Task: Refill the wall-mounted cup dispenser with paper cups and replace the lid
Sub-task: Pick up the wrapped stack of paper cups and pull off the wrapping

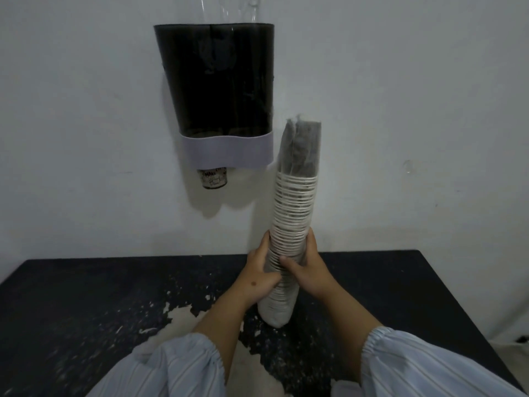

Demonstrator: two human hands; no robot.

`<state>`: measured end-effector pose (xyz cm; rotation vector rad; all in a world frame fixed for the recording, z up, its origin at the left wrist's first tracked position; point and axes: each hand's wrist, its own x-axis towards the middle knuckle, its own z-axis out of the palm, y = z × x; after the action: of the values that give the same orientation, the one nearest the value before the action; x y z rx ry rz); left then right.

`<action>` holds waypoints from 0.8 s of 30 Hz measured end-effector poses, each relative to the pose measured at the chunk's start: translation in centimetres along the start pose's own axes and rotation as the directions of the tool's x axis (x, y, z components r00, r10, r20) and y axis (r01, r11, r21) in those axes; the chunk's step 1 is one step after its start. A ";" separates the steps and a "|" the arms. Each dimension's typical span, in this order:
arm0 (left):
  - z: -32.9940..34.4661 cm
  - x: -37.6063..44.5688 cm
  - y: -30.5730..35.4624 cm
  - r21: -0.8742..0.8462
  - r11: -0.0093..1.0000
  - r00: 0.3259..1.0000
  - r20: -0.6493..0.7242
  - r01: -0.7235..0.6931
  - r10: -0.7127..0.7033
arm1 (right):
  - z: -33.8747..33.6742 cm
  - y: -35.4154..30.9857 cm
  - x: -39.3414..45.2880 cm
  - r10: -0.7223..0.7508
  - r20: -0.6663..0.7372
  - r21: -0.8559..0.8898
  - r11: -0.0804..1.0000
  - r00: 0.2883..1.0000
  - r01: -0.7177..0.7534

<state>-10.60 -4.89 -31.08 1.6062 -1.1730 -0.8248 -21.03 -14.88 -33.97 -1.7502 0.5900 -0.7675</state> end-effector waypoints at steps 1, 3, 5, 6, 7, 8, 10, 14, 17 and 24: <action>0.0 -0.6 0.3 0.024 0.999 1.000 0.005 0.024 -0.024 | -0.2 -0.3 -0.7 0.013 0.013 0.009 1.000 1.000 -0.013; -0.2 -1.5 0.7 0.053 0.997 0.999 0.014 0.049 -0.050 | -0.3 -1.0 -1.7 0.044 0.037 0.019 0.999 0.998 -0.045; -0.1 -2.7 1.3 0.047 0.998 0.999 0.026 0.044 -0.045 | -0.5 -1.9 -3.0 0.064 0.038 0.017 0.998 0.997 -0.065; -0.2 -3.1 1.4 0.028 0.999 0.998 0.039 0.040 -0.041 | -0.5 -2.3 -3.5 0.068 0.032 0.009 0.998 0.997 -0.068; -0.2 -3.7 1.5 0.006 0.999 0.998 0.060 0.032 -0.032 | -0.6 -2.9 -4.3 0.070 0.029 0.000 0.998 0.997 -0.070; -0.4 -4.0 1.6 -0.015 1.000 0.996 0.085 0.026 -0.024 | -0.7 -3.4 -4.8 0.077 0.031 -0.007 0.997 0.997 -0.077; -0.7 -4.8 1.9 -0.032 0.999 0.993 0.116 0.036 -0.032 | -1.0 -4.4 -5.8 0.093 0.035 -0.018 0.996 0.995 -0.092; -1.2 -6.6 3.2 -0.033 0.994 0.989 0.103 0.109 -0.105 | -1.6 -6.8 -7.4 0.135 0.017 -0.062 0.989 0.991 -0.133; -1.6 -7.4 4.2 0.001 0.995 0.994 0.047 0.101 -0.101 | -1.8 -8.4 -8.2 0.223 -0.001 -0.063 0.973 0.975 -0.223; -2.3 -9.5 6.5 -0.064 0.998 1.000 0.015 0.018 -0.017 | -2.1 -12.2 -10.1 0.169 0.001 -0.151 0.974 0.986 -0.167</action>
<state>-13.48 4.26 -24.34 1.5627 -1.1327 -0.8777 -29.17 -5.45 -23.99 -1.8148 0.7931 -0.6053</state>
